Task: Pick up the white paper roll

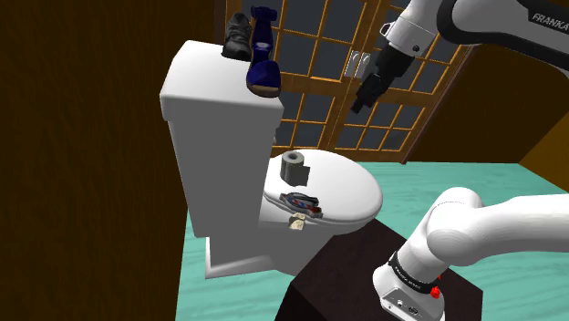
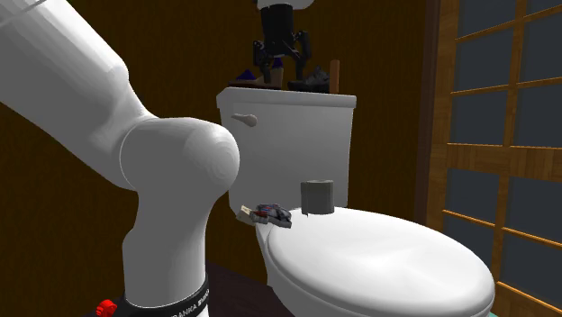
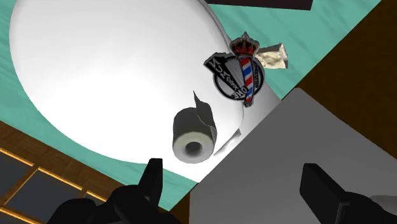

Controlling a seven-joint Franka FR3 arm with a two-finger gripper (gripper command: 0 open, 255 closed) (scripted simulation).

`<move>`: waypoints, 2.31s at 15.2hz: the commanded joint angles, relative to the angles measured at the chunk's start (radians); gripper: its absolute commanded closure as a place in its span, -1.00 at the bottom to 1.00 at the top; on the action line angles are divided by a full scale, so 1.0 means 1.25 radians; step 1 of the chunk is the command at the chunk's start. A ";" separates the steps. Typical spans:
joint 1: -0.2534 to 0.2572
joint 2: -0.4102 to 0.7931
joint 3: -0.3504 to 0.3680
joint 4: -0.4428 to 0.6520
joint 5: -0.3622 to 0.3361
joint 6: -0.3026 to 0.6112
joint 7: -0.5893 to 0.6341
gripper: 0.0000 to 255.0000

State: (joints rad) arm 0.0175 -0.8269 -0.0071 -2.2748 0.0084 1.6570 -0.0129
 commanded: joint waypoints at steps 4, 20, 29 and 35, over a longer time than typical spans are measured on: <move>-0.003 0.055 0.013 -0.028 -0.005 0.053 0.014 -1.00; -0.026 0.449 0.071 -0.064 -0.062 0.313 0.108 -1.00; -0.032 0.589 0.078 -0.068 -0.093 0.416 0.145 -1.00; -0.032 0.605 0.078 -0.079 -0.097 0.443 0.150 1.00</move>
State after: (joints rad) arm -0.0224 -0.0713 0.0911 -2.3738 -0.1127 2.2095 0.1749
